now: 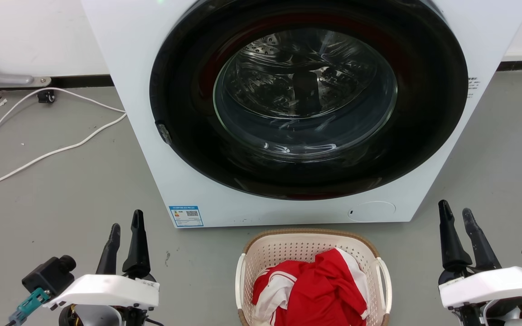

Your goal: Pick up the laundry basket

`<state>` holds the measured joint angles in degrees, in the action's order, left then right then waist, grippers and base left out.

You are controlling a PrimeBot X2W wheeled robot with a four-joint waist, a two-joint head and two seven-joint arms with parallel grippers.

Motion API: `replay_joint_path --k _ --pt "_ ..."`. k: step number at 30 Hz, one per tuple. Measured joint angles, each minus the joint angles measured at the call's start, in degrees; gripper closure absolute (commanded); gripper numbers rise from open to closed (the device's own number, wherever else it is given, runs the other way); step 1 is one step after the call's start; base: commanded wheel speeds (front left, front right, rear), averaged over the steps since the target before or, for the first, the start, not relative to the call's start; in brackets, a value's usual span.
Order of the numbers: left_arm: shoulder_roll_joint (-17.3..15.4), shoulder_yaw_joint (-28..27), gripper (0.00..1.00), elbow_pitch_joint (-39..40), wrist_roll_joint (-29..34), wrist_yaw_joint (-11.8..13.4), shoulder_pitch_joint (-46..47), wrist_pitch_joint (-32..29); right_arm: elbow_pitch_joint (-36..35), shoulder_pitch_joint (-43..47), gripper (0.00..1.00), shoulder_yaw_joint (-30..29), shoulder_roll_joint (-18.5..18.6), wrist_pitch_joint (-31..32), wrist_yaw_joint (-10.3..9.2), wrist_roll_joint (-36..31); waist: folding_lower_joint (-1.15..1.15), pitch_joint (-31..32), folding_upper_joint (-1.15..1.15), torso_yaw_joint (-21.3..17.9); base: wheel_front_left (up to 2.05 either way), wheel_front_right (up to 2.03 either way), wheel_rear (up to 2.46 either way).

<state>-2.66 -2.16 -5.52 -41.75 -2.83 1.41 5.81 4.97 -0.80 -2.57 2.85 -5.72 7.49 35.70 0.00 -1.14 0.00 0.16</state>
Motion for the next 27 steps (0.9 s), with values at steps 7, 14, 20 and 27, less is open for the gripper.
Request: replay_joint_path --k 7,14,20,27 --pt "-0.01 0.53 0.0 0.26 4.33 0.34 -0.44 0.99 -0.6 0.46 0.0 0.13 0.0 -1.07 0.0 -4.86 0.0 0.04 0.0 0.03 0.0 0.0 0.0" --pt "-0.03 1.1 0.0 0.27 10.04 0.41 -0.91 2.27 -1.52 0.91 0.0 0.21 0.0 -2.35 0.0 -10.81 0.0 -0.11 0.0 0.1 0.0 0.0 0.0" --pt "-0.05 1.46 0.0 0.36 14.08 0.81 -1.19 3.04 -2.02 1.16 0.0 0.48 0.0 -3.21 0.0 -15.33 0.0 -0.17 0.0 0.11 0.0 0.0 0.0" --pt "-0.05 1.59 0.0 0.32 17.84 0.88 -1.27 4.06 -2.38 1.47 0.0 0.44 0.0 -4.19 0.01 -20.13 0.0 -0.39 0.0 0.19 0.0 0.0 0.0"
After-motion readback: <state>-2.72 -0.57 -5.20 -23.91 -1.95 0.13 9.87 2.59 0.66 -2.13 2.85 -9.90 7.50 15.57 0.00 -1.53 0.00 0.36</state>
